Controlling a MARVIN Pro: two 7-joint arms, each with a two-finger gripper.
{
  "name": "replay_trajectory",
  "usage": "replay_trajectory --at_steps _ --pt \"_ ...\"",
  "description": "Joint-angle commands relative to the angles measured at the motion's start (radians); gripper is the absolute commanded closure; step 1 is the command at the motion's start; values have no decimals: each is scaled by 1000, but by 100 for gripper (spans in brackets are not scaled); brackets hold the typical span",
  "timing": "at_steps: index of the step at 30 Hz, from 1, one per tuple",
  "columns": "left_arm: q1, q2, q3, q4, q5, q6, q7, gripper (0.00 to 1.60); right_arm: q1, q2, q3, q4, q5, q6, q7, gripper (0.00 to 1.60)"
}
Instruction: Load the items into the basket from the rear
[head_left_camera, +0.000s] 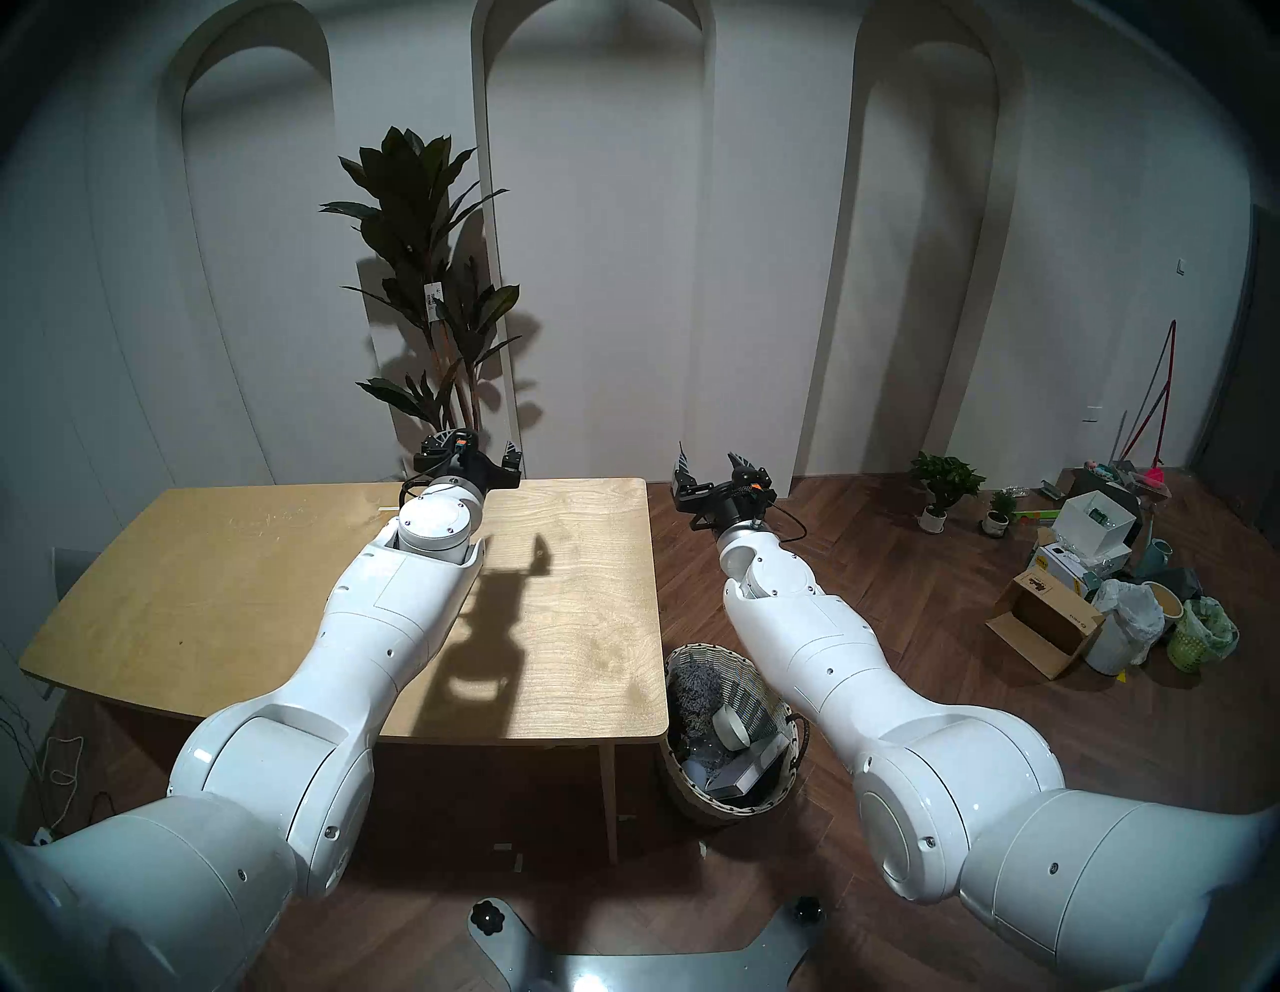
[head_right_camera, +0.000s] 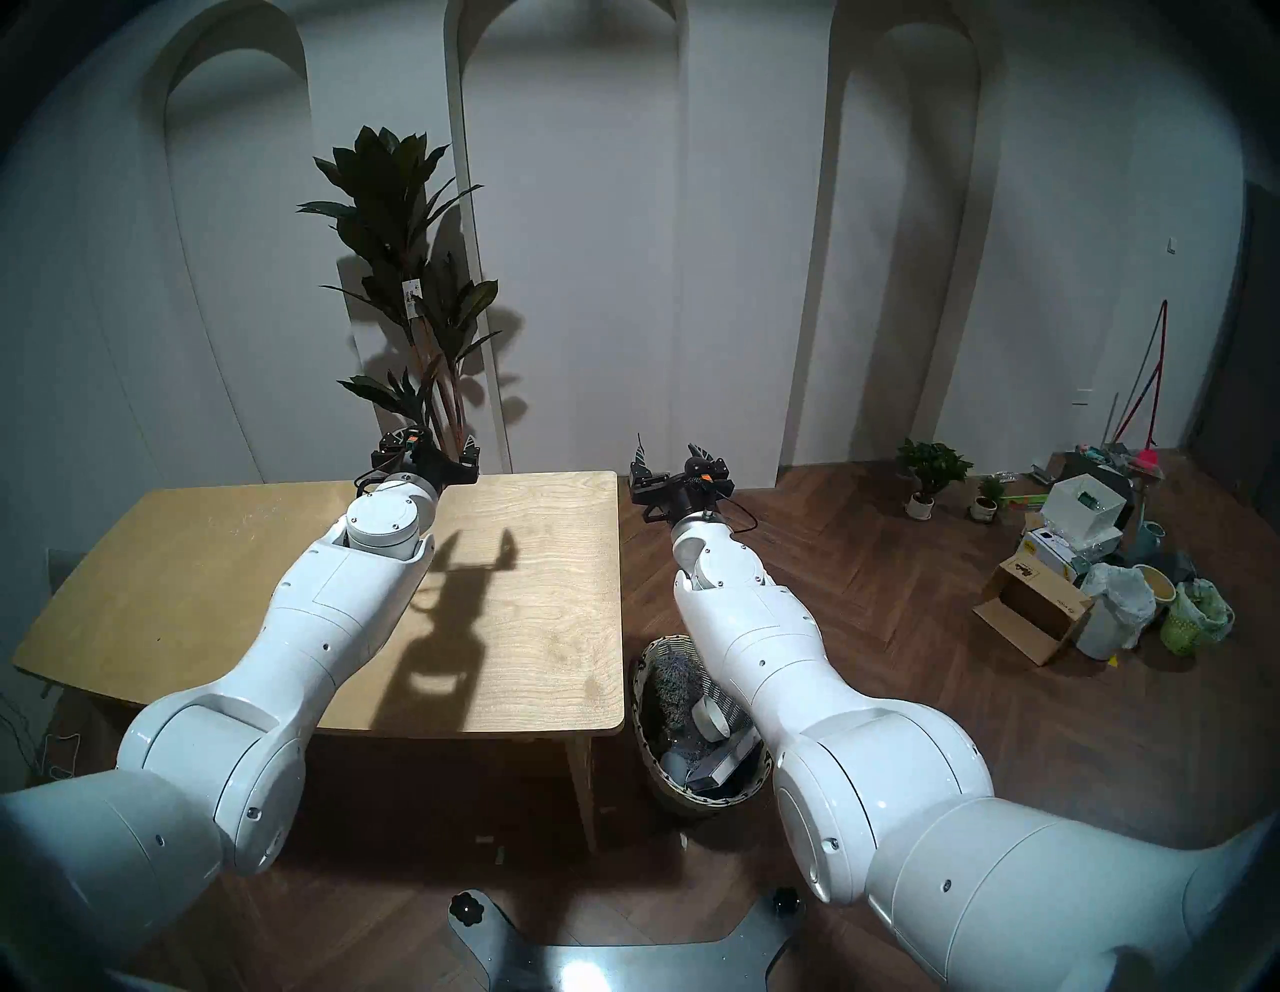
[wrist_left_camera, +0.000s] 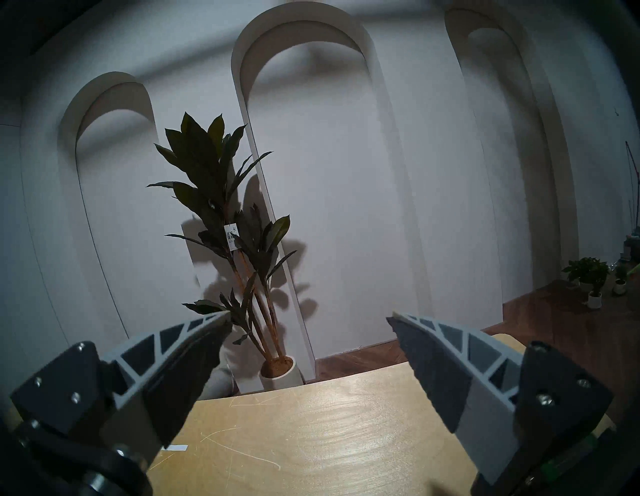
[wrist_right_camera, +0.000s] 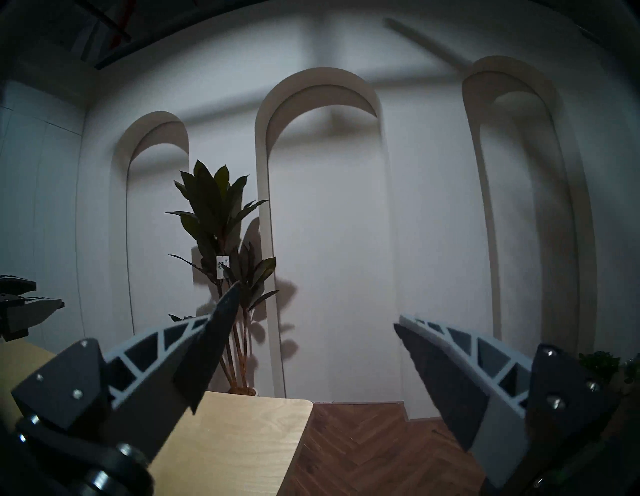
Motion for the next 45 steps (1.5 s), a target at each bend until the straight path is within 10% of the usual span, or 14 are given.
replay_trajectory --at_steps 1,45 --pt "-80 -21 10 29 12 0 0 0 101 -32 -5 47 -15 -11 -31 0" --pt "-114 -38 11 105 63 -6 53 0 240 -66 -15 324 -46 -133 -20 0"
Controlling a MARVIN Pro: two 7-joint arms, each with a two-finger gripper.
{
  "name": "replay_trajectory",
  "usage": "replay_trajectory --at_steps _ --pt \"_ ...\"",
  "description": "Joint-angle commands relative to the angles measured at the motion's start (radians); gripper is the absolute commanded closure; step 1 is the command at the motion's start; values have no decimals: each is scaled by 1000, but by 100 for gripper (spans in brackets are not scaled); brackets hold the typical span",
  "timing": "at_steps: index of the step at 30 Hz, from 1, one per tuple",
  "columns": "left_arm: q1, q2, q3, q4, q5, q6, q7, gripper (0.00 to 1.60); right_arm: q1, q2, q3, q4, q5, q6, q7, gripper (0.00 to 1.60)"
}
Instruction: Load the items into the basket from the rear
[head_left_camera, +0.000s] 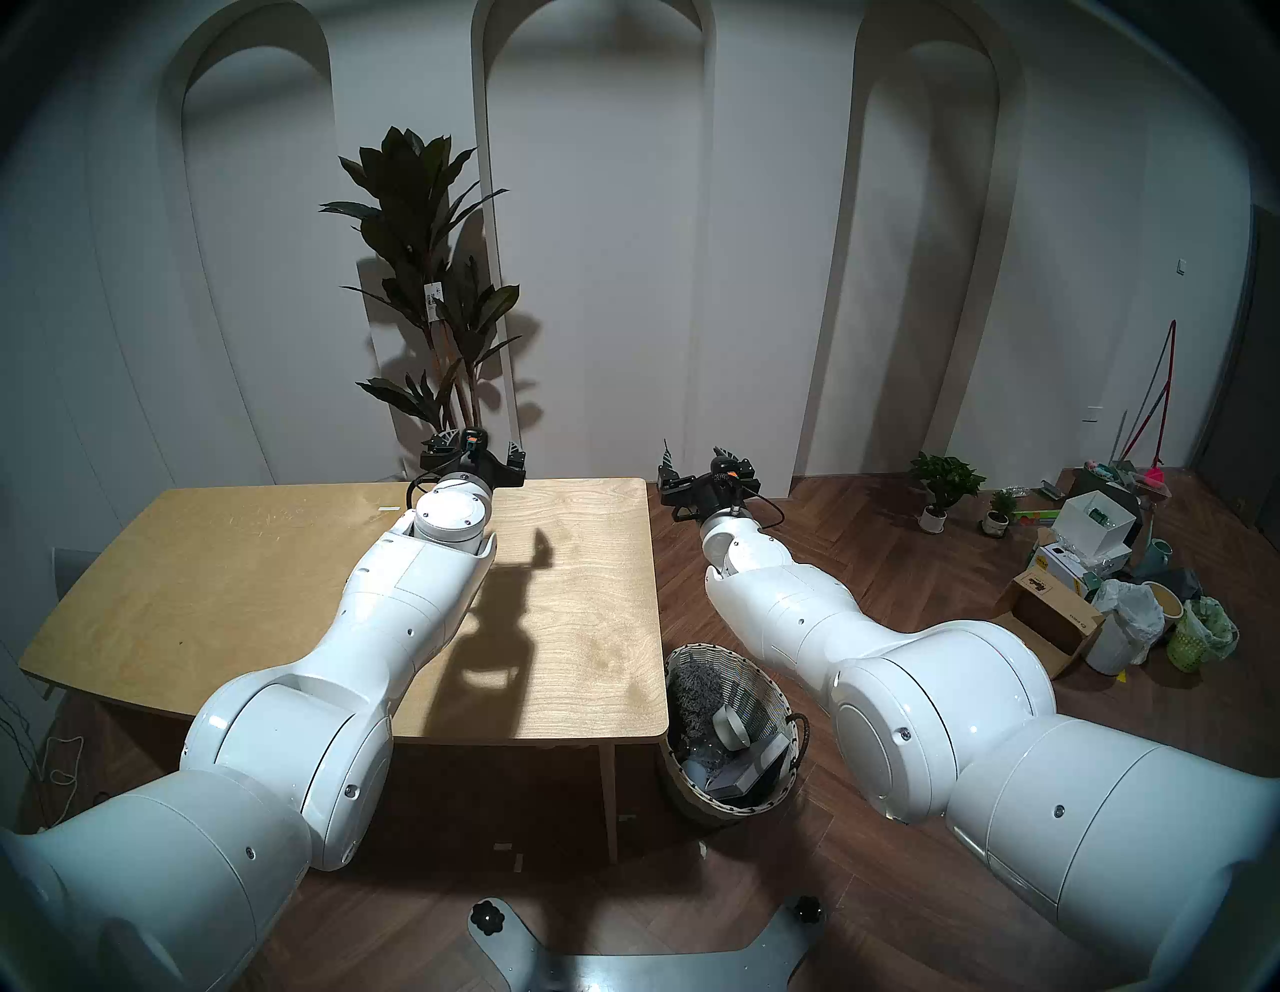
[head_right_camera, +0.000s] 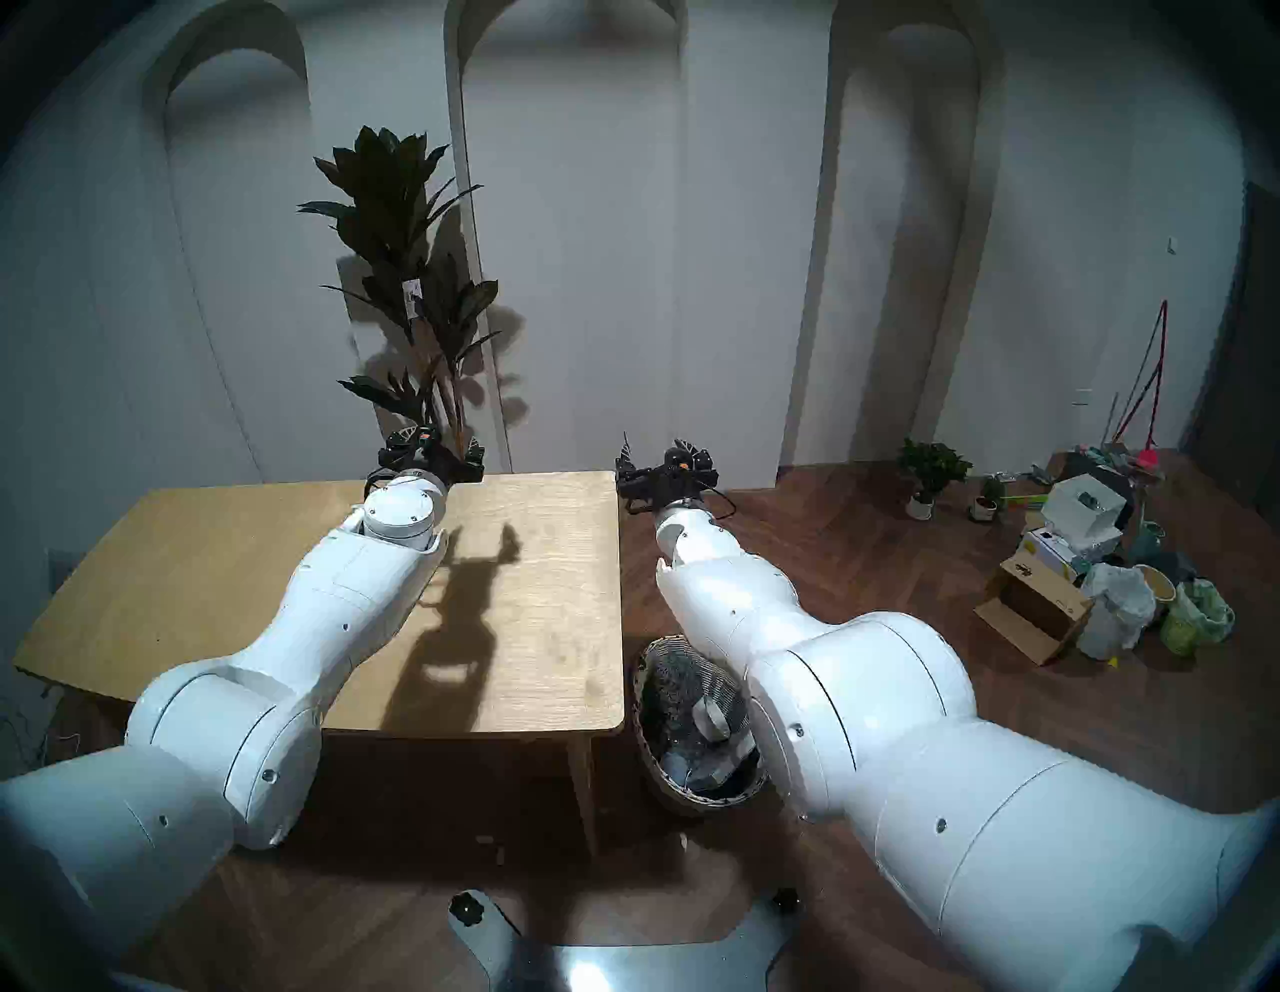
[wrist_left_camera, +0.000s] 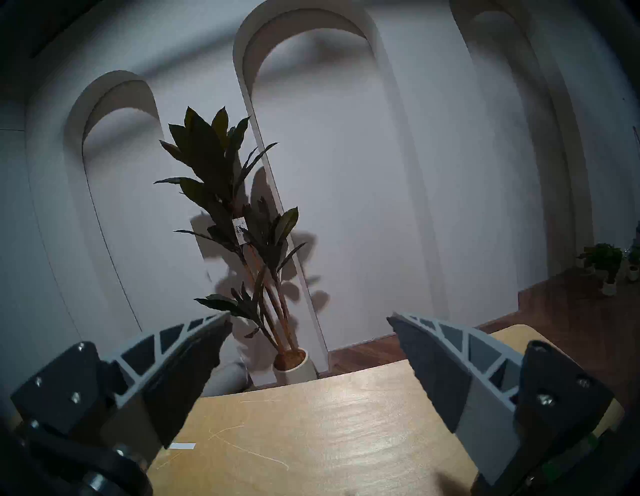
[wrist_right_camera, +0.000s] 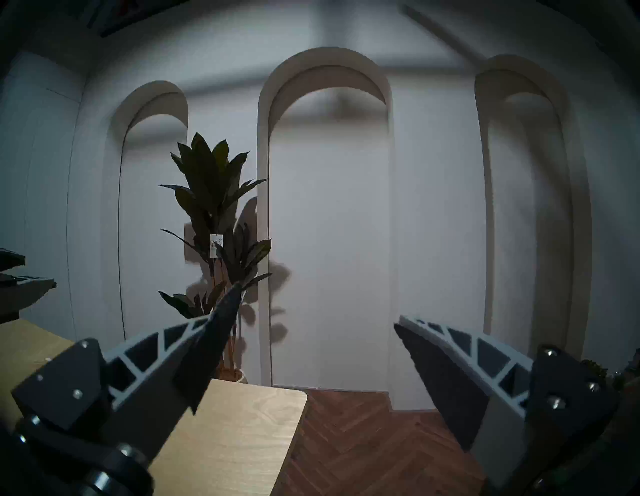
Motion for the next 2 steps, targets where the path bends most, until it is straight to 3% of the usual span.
replay_trajectory --at_steps 1,2 --pt "-42 1 -3 -10 2 -9 -2 0 42 -10 4 4 4 -34 4 0" --pt "-42 1 -3 -10 3 -9 -2 0 44 -10 5 6 4 -36 5 0"
